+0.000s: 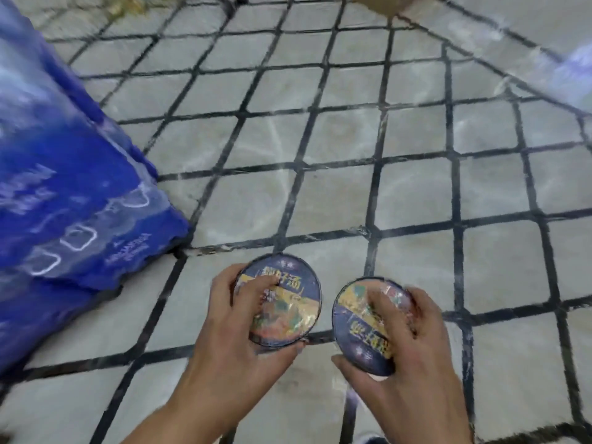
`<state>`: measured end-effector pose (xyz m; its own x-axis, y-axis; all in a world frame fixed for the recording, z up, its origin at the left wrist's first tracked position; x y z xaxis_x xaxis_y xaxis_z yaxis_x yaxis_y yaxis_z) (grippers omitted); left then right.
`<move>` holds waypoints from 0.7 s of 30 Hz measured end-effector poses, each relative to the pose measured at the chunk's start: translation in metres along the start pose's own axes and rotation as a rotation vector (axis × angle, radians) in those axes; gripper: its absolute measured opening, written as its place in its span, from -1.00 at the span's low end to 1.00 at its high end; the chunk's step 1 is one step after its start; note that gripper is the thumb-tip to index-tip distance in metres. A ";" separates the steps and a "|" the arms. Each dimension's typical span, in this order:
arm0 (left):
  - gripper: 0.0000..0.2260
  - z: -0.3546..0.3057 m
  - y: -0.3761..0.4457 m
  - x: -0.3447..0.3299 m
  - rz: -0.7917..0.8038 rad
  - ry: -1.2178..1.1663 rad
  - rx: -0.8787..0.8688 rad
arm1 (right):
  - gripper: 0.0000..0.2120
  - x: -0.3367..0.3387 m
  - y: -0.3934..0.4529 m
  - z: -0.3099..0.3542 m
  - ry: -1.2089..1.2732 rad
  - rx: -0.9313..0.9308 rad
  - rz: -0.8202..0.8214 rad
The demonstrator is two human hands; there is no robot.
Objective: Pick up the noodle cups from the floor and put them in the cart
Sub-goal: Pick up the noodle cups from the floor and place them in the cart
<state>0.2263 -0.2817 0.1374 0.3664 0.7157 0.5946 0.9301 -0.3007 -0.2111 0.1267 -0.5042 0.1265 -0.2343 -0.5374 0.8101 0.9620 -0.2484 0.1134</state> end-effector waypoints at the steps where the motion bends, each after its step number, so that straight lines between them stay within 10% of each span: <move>1: -0.29 0.011 -0.013 0.036 -0.044 -0.009 0.017 | -0.11 -0.006 0.004 0.035 -0.002 0.039 0.009; 11: -0.29 0.142 -0.237 0.367 -0.593 -0.036 0.334 | -0.11 -0.131 0.003 0.411 0.216 0.592 0.257; 21: -0.24 0.231 -0.549 0.483 -1.232 -0.038 0.686 | -0.08 -0.215 -0.165 0.668 0.412 1.133 0.531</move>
<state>-0.1010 0.3747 0.3612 -0.6901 0.3105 0.6537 0.4745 0.8762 0.0848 0.1123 0.1905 0.3175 0.3743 -0.6145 0.6944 0.4857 0.7679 0.4177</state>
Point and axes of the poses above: each hand's wrist, its own y-axis towards the middle knuckle, its own x-axis out of the back of the hand, z = x × y, the point moved 3 cm from there along y, towards the middle knuckle, and after that the axes turned 9 degrees about x, right-handed, at the moved point
